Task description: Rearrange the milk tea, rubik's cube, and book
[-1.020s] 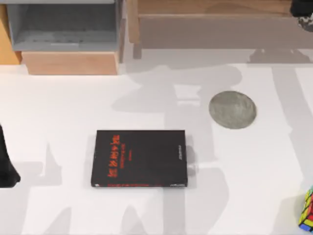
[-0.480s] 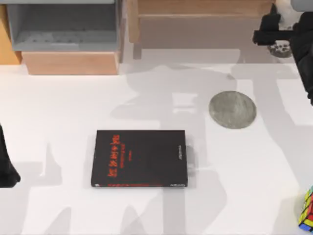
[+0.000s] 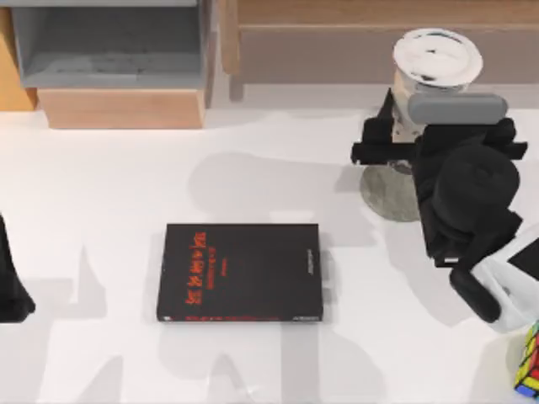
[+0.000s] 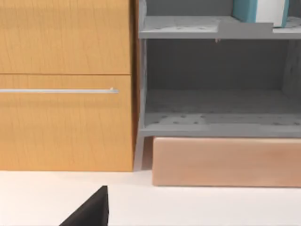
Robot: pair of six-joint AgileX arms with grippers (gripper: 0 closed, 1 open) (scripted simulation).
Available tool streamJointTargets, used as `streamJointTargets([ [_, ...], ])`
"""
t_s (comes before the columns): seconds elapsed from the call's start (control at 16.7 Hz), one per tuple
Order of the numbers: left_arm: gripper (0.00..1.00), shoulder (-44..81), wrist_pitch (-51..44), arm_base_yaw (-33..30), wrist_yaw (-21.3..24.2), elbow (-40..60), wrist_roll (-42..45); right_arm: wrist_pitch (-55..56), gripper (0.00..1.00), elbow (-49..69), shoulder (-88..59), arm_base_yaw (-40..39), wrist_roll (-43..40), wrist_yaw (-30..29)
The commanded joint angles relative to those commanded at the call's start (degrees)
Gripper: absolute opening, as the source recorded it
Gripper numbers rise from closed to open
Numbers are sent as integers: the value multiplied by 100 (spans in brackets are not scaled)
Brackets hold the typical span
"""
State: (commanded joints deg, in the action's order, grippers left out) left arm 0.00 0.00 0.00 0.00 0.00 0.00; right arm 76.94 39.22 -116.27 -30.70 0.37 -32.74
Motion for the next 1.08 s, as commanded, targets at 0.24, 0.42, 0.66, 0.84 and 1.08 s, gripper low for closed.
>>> streamJointTargets([
  [0.24, 100, 0, 0, 0, 0, 0, 0, 0, 0, 1, 9, 4, 12, 1],
  [0.42, 100, 0, 0, 0, 0, 0, 0, 129, 0, 5, -111, 0, 9, -4],
  [0.66, 100, 0, 0, 0, 0, 0, 0, 539, 0, 14, -506, -11, -1, -19],
  [0.84, 100, 0, 0, 0, 0, 0, 0, 750, 0, 5, -737, -16, -7, -26],
  [1.08, 100, 0, 0, 0, 0, 0, 0, 762, 0, 0, -761, -17, -7, -27],
])
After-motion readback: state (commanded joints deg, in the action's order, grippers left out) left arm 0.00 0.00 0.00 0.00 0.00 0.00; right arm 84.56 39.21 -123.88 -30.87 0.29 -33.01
